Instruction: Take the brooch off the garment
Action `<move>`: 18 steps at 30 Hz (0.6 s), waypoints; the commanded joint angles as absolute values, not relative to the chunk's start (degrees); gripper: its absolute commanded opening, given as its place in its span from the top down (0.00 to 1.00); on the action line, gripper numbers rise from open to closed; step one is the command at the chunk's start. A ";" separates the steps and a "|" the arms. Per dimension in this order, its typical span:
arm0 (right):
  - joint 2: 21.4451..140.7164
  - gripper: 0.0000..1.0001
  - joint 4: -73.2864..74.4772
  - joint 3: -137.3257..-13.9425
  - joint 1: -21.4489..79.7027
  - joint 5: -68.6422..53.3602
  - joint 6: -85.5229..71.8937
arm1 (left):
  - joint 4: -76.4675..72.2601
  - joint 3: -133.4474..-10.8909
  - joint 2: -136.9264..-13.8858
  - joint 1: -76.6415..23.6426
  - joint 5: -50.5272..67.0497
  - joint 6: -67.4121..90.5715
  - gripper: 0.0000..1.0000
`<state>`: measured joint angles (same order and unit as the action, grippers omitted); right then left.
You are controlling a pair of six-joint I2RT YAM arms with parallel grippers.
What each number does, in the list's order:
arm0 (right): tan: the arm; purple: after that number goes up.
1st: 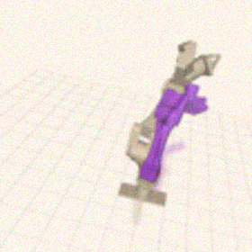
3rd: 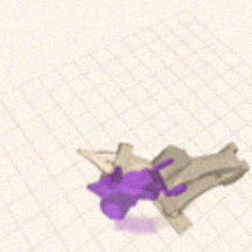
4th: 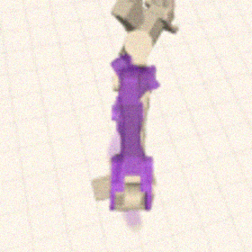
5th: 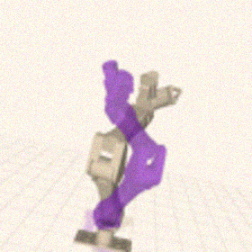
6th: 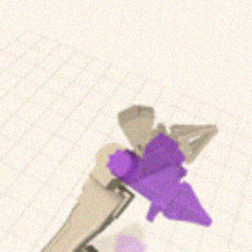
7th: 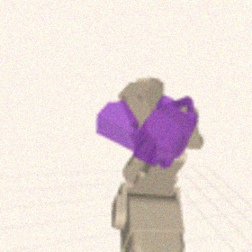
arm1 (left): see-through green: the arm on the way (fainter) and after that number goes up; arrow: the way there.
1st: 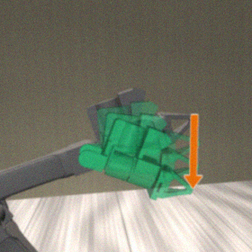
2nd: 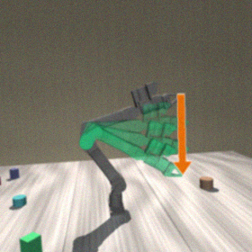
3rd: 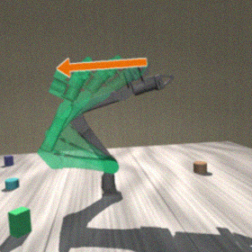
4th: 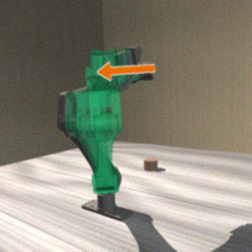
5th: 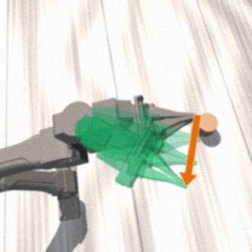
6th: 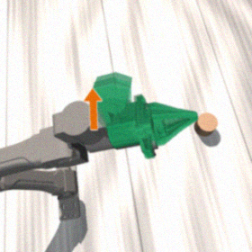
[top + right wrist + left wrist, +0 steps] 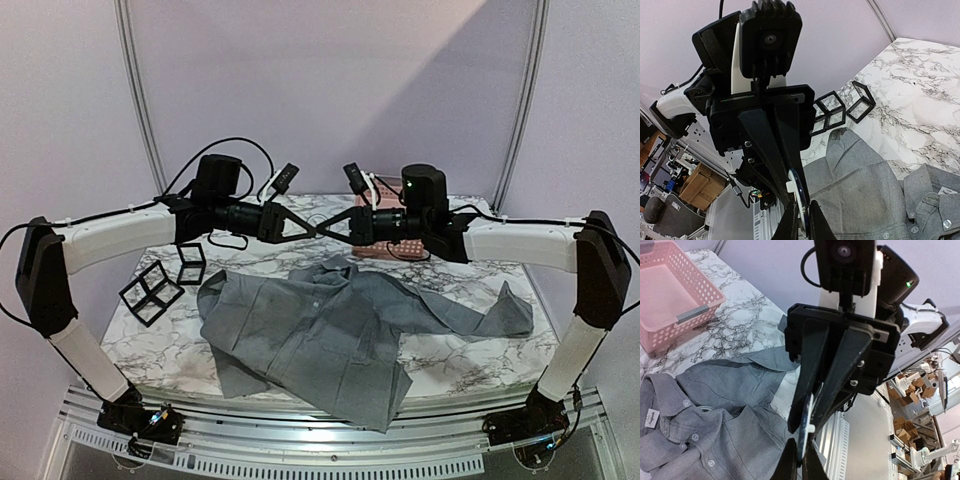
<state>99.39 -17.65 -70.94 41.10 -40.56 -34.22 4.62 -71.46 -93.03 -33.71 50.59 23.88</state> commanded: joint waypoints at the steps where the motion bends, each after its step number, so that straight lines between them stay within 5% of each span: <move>1: 97.35 0.93 -18.61 -68.47 39.40 -34.32 -35.32 | 4.77 -72.64 -93.66 -33.24 52.48 24.63 1.00; 18: 96.69 0.86 -22.92 -66.89 39.45 -39.62 -35.17 | 5.17 -72.82 -95.25 -32.43 51.56 25.93 1.00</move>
